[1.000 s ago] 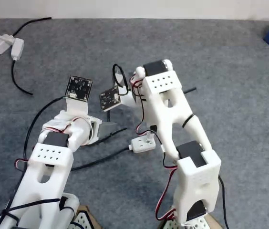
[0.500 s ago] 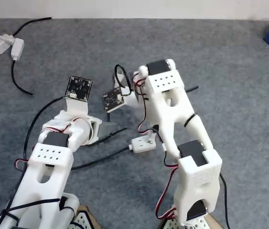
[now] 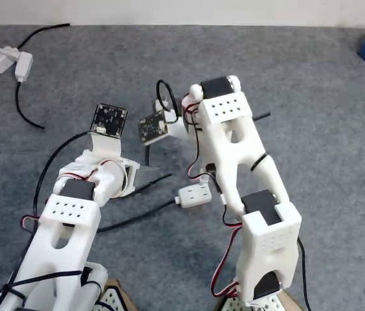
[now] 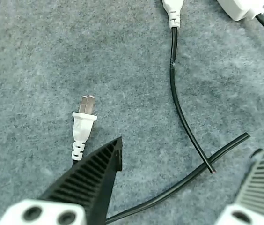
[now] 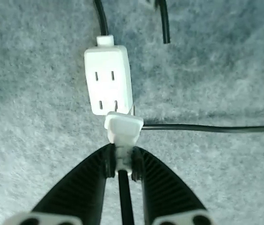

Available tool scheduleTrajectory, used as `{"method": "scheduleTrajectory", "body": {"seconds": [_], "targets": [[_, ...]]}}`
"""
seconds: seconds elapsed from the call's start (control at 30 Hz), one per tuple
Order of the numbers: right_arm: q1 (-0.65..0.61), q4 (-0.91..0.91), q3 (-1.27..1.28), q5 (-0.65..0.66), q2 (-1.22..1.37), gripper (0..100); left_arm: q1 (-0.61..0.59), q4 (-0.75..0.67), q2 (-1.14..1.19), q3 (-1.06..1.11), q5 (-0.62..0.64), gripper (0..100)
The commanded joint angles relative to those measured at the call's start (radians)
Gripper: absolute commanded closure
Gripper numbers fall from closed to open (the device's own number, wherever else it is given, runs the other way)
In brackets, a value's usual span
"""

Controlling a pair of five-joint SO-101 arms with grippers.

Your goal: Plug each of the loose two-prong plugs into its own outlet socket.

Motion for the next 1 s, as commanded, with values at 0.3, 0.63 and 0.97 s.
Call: {"method": "scheduleTrajectory", "body": {"seconds": [0.3, 0.63, 0.97], "targets": [[-0.143, -0.205, -0.054, -0.911, -0.031, 99.1, -0.07, 0.025, -0.001, -0.13, 0.021, 60], [-0.071, -0.263, -0.045, -1.103, -0.067, 99.0, -0.166, 0.018, -0.008, -0.188, 0.08, 60], [-0.07, -0.34, -0.042, -1.099, -0.091, 99.0, -0.136, -0.043, -0.001, -0.254, 0.075, 51]]}}
